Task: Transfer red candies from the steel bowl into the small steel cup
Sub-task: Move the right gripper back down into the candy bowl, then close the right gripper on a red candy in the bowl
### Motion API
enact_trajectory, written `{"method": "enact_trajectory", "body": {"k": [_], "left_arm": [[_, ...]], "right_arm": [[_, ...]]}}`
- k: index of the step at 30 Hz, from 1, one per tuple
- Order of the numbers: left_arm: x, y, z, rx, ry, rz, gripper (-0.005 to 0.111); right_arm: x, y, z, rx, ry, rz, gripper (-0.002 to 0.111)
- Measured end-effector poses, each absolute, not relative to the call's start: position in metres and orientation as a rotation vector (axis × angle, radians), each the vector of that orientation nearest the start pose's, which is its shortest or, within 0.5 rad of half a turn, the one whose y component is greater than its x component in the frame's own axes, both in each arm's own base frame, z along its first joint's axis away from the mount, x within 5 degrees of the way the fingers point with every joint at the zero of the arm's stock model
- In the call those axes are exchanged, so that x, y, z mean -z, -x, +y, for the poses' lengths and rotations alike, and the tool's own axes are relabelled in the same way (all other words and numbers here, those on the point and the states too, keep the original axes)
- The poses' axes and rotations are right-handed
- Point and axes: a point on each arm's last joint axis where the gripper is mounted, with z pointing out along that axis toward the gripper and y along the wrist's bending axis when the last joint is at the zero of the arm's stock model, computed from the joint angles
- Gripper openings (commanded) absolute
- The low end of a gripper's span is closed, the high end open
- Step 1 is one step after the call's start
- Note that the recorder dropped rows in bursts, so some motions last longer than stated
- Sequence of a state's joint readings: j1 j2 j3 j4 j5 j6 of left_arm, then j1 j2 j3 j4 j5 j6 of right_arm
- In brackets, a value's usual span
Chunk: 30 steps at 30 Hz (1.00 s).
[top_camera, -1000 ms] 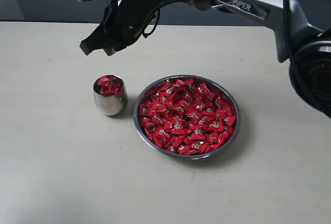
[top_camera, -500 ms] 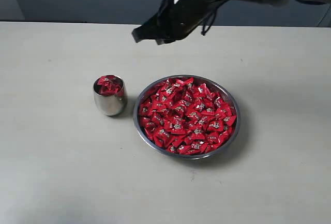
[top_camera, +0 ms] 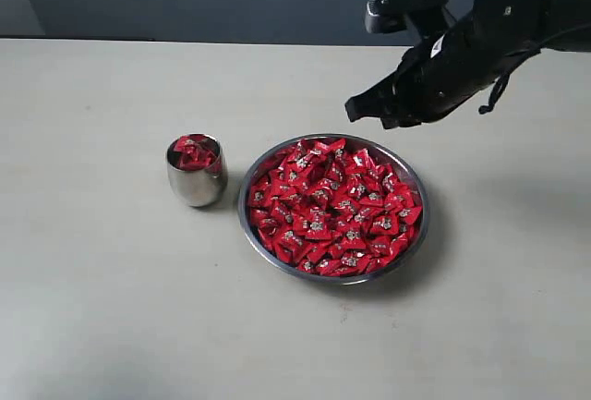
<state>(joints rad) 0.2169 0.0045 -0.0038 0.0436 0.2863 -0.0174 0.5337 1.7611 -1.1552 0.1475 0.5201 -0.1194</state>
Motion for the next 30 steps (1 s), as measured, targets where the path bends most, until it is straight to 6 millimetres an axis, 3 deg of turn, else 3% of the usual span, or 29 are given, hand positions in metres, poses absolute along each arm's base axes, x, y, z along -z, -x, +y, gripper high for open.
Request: {"method": "enact_trajectory", "body": {"k": [14, 25, 30], "left_arm": [[-0.188, -0.053, 0.013, -0.185, 0.179, 1.765, 0.000], [-0.188, -0.053, 0.013, -0.185, 0.179, 1.765, 0.000], [-0.188, -0.053, 0.013, -0.185, 0.179, 1.765, 0.000]], "right_arm": [[-0.160, -0.311, 0.203, -0.262, 0.779, 2.683, 0.000], [-0.164, -0.292, 0.231, -0.338, 0.933, 2.713, 0.001], [-0.166, -0.276, 0.247, -0.405, 1.023, 2.729, 0.018]]}}
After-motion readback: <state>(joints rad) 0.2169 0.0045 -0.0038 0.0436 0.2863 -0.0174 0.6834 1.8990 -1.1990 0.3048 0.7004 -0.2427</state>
